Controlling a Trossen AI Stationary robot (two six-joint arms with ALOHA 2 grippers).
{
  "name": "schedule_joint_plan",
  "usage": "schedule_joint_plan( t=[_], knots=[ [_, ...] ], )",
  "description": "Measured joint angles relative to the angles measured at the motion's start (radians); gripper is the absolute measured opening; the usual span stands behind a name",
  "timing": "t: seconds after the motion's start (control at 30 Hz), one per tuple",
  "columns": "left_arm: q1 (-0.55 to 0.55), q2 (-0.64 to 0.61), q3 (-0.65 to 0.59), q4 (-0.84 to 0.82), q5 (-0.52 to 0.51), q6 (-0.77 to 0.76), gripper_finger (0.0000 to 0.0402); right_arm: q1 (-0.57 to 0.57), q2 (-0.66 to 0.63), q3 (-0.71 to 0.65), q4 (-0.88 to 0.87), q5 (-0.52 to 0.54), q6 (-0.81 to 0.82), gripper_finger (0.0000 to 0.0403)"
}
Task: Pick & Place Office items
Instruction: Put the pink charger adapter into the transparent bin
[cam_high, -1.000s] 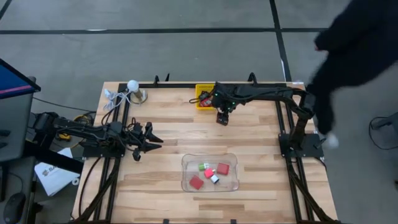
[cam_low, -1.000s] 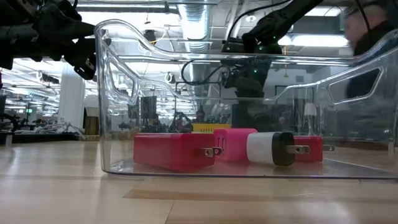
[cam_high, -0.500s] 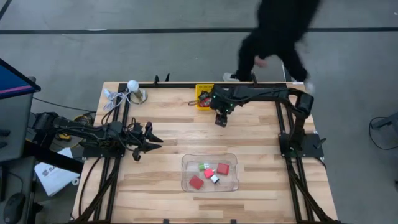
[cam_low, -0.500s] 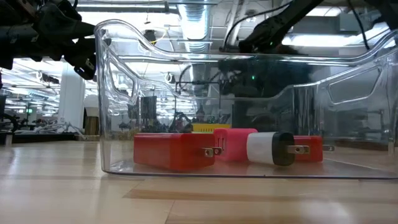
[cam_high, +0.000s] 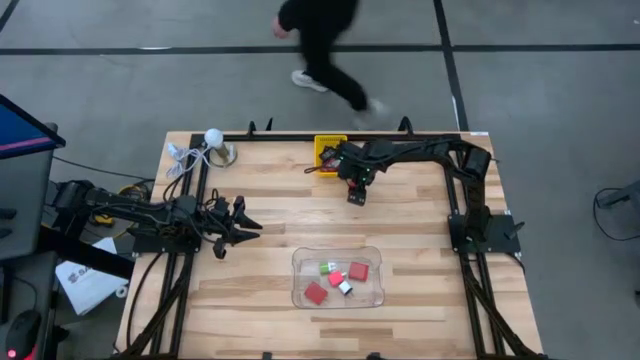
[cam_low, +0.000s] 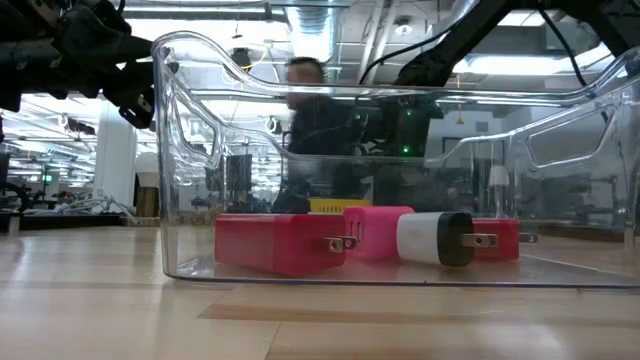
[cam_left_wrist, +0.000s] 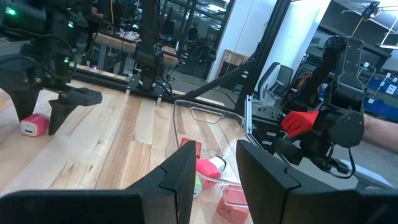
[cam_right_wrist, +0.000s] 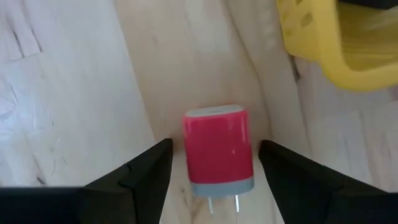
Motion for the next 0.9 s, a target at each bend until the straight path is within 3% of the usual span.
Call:
schedule_joint_plan(
  t=[0.2,0.37,0.63,0.9],
  knots=[
    [0.000,0.000,0.000,-0.001,0.000,-0.002,0.0114,-0.004,0.000,-0.002,0.016,-0.002,0.007,0.0217],
    [0.000,0.000,0.000,-0.001,0.000,-0.002,0.0114,-0.007,0.001,0.001,-0.006,-0.004,0.005,0.0120],
    [0.000,0.000,0.000,-0.003,0.000,-0.002,0.0114,0.043,-0.047,-0.011,-0.069,-0.007,0.036,0.0125],
    [0.000,0.000,0.000,-0.005,0.000,-0.002,0.0114,0.225,-0.274,-0.006,-0.187,0.001,0.200,0.0125]
  ],
)
